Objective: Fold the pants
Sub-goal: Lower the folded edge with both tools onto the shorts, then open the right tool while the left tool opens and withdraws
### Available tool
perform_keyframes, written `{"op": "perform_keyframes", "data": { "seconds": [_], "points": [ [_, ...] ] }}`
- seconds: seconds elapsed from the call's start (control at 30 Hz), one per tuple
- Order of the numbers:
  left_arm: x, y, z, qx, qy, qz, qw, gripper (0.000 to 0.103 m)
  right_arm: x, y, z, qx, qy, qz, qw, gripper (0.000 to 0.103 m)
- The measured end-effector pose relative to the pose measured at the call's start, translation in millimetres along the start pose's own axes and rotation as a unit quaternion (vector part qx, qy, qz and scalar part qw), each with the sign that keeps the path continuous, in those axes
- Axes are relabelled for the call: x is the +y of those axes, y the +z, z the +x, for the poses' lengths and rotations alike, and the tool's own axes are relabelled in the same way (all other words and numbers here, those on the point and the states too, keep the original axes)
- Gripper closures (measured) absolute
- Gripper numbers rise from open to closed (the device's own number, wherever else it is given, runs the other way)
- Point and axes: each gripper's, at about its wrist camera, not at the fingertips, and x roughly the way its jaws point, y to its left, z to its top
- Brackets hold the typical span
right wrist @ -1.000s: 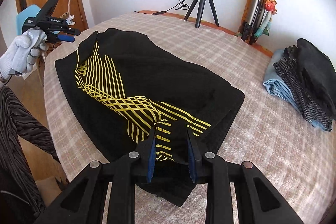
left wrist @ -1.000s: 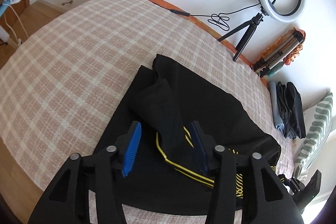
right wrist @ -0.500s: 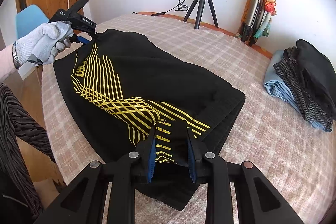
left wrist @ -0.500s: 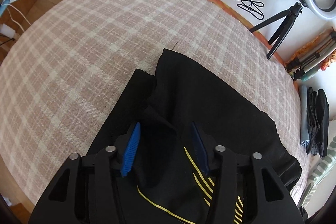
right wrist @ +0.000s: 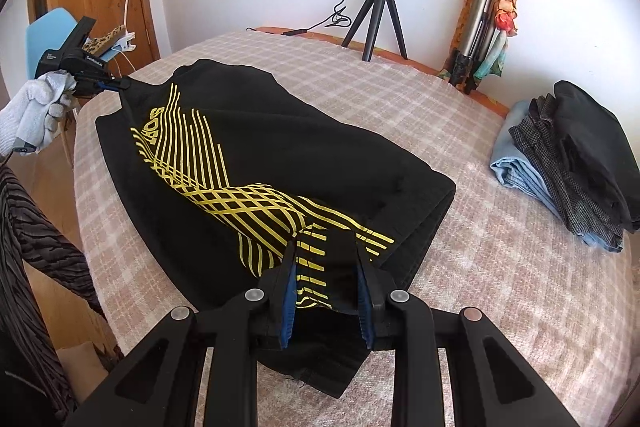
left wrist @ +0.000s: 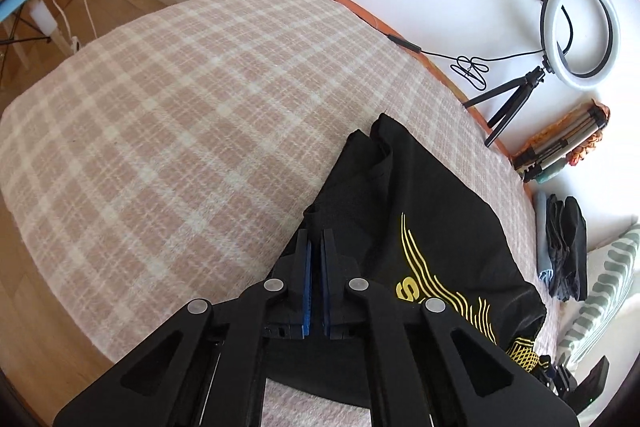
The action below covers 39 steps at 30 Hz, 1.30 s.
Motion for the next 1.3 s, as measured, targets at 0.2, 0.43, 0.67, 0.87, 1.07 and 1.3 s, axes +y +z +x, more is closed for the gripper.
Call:
{"op": "perform_keyframes", "data": {
  "seconds": [0.2,0.43,0.67,0.87,1.07,1.3],
  "points": [
    [18.7,-24.2,-4.0,-0.004,0.004,-0.009,0.9999,0.101,8.7,-4.1,4.5,0.014,-0.021,-0.027,0.999,0.078],
    [22.2,-40.3,-8.3,-0.006,0.008,0.001,0.9999,0.101,-0.2,-7.0,-4.9,0.001,-0.026,-0.013,1.000,0.078],
    [28.6,-45.0,-11.4,-0.012,0.027,0.013,0.9995,0.101,9.3,-21.8,-3.8,0.008,-0.029,-0.048,0.998,0.078],
    [46.6,-41.9,-12.6,-0.016,0.038,-0.015,0.9990,0.101,12.9,-34.0,-16.0,0.014,-0.048,-0.077,0.996,0.073],
    [29.2,-38.5,-31.6,-0.049,0.041,0.013,0.9979,0.101,-29.2,-32.0,-49.6,-0.026,0.038,0.079,0.996,0.063],
    [-57.0,-49.9,-29.3,-0.013,-0.036,0.123,0.9917,0.101,-50.9,-26.3,-30.1,-0.002,0.065,0.213,0.975,0.060]
  ]
}}
